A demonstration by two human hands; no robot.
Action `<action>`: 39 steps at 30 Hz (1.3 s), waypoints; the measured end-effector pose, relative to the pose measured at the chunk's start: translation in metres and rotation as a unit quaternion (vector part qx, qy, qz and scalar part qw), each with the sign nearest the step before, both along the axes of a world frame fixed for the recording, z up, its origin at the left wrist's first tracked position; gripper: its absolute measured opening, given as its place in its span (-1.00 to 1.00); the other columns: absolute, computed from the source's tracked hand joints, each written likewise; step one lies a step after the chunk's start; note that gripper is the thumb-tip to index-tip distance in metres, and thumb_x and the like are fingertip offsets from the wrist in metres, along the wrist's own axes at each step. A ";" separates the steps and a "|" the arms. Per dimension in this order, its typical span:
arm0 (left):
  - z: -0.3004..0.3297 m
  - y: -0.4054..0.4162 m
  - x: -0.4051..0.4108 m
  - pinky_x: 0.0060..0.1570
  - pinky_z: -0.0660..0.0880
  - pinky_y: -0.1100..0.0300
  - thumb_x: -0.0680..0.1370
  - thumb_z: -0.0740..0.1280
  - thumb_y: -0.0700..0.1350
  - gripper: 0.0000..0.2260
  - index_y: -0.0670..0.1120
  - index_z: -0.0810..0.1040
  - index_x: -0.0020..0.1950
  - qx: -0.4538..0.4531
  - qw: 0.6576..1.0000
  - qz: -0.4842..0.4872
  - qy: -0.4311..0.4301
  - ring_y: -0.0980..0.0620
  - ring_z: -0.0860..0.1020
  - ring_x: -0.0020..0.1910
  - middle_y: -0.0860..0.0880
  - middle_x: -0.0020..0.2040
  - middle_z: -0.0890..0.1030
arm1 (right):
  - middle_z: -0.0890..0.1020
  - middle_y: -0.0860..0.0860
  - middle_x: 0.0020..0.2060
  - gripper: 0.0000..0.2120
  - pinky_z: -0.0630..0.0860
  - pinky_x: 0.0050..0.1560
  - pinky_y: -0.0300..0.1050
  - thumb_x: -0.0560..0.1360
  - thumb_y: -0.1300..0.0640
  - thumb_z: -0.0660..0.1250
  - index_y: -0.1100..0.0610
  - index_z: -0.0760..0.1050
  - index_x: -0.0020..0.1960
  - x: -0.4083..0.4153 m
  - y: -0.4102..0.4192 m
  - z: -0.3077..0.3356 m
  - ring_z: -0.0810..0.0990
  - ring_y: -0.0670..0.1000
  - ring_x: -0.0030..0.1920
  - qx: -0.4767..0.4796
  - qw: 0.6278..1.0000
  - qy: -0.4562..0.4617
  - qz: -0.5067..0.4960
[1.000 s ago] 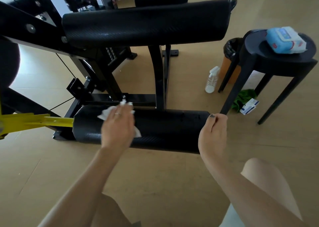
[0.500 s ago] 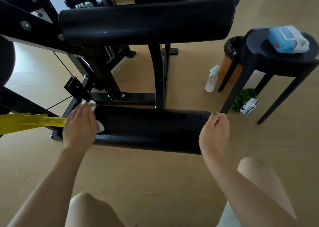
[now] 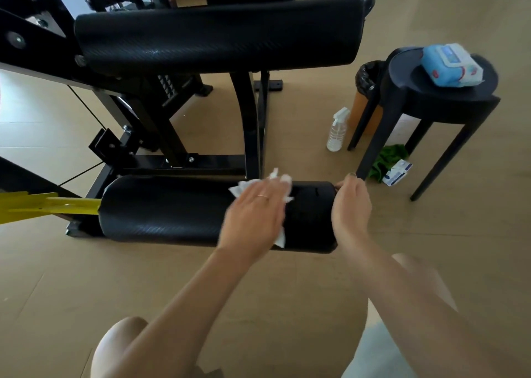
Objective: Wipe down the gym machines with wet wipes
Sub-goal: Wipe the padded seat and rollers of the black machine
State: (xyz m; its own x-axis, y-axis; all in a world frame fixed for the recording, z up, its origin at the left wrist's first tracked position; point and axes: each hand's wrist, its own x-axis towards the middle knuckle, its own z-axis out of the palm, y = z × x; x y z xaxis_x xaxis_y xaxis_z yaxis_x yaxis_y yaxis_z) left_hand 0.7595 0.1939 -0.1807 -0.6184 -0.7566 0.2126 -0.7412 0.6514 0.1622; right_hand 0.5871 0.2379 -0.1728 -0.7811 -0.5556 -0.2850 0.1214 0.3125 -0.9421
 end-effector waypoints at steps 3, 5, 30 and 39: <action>0.005 -0.029 0.058 0.36 0.40 0.07 0.69 -0.03 -0.04 -0.60 0.03 0.44 0.44 0.010 0.993 0.117 0.018 0.03 0.45 0.39 0.02 0.38 0.54 | 0.51 -0.08 -0.15 -0.62 0.31 -0.01 -0.04 0.72 -0.10 -0.02 0.10 0.47 0.02 0.002 -0.010 -0.003 0.46 -0.13 -0.14 0.019 1.000 -0.010 -0.010; 0.007 -0.037 0.071 0.44 0.35 0.06 0.72 -0.04 -0.01 -0.60 -0.05 0.50 0.39 -0.007 0.988 0.153 0.016 0.01 0.48 0.38 -0.02 0.33 0.58 | 0.53 -0.05 -0.16 -0.61 0.35 -0.04 -0.02 0.71 -0.10 0.00 0.10 0.46 -0.05 0.006 -0.009 -0.009 0.49 -0.05 -0.15 0.000 0.999 -0.020 -0.043; 0.004 0.003 -0.006 0.54 0.23 0.03 0.72 -0.13 -0.01 -0.52 -0.09 0.25 0.60 -0.038 0.998 -0.011 -0.051 0.02 0.34 0.51 -0.04 0.53 0.40 | 0.48 0.07 -0.18 -0.67 0.44 -0.07 0.01 0.64 -0.13 0.16 0.11 0.40 -0.11 -0.001 -0.005 -0.026 0.46 0.05 -0.16 -0.067 0.986 -0.149 -0.030; -0.008 0.019 -0.056 0.60 0.03 -0.04 0.72 -0.11 -0.03 -0.50 -0.12 -0.03 0.67 -0.080 0.974 -0.161 -0.139 -0.05 0.03 0.64 -0.11 0.66 0.08 | 0.69 0.04 -0.20 -0.57 0.58 -0.01 -0.02 0.59 -0.23 0.20 0.12 0.56 -0.13 -0.014 -0.003 -0.022 0.69 0.05 -0.11 -0.065 0.972 -0.228 -0.001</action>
